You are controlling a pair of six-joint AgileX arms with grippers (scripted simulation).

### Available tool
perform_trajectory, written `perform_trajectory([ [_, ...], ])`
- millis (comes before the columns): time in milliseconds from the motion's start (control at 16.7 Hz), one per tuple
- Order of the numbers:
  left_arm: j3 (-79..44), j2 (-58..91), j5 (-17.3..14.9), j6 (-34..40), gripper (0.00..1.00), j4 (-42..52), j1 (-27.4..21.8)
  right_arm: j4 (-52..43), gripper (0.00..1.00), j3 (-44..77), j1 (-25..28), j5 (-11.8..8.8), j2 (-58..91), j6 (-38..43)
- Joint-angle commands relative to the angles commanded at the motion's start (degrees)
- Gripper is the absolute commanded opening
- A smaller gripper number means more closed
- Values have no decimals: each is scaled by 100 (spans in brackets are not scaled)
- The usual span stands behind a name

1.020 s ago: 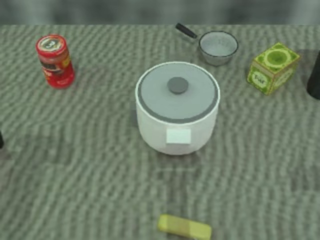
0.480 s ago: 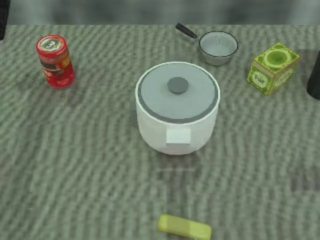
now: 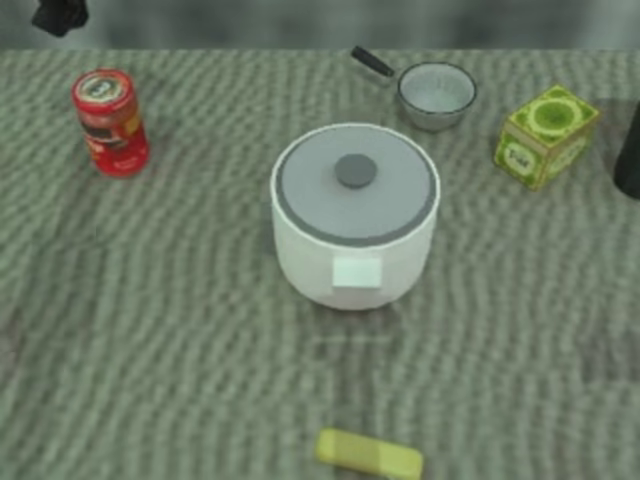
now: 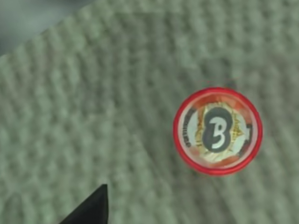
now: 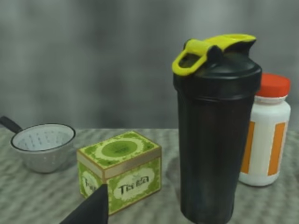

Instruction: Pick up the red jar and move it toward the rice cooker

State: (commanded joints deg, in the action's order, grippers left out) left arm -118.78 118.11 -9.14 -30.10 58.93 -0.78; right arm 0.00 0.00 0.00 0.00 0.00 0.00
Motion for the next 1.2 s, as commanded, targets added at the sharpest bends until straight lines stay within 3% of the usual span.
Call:
perform_trajectory([
  [300,-1883,2074,-85,-479,100,1025,18,0,100,0,0,0,0,0],
  [540,-2628,2952,-112,-673,100,1462,28,0,100,0,0,0,0,0],
  [960,-2677,3062,-111,-683,100,1478,10,0,100,0,0,0,0,0],
  [1200,-2409,3212,-104,-638,100,1036,-26,0,100,0,0,0,0,0],
])
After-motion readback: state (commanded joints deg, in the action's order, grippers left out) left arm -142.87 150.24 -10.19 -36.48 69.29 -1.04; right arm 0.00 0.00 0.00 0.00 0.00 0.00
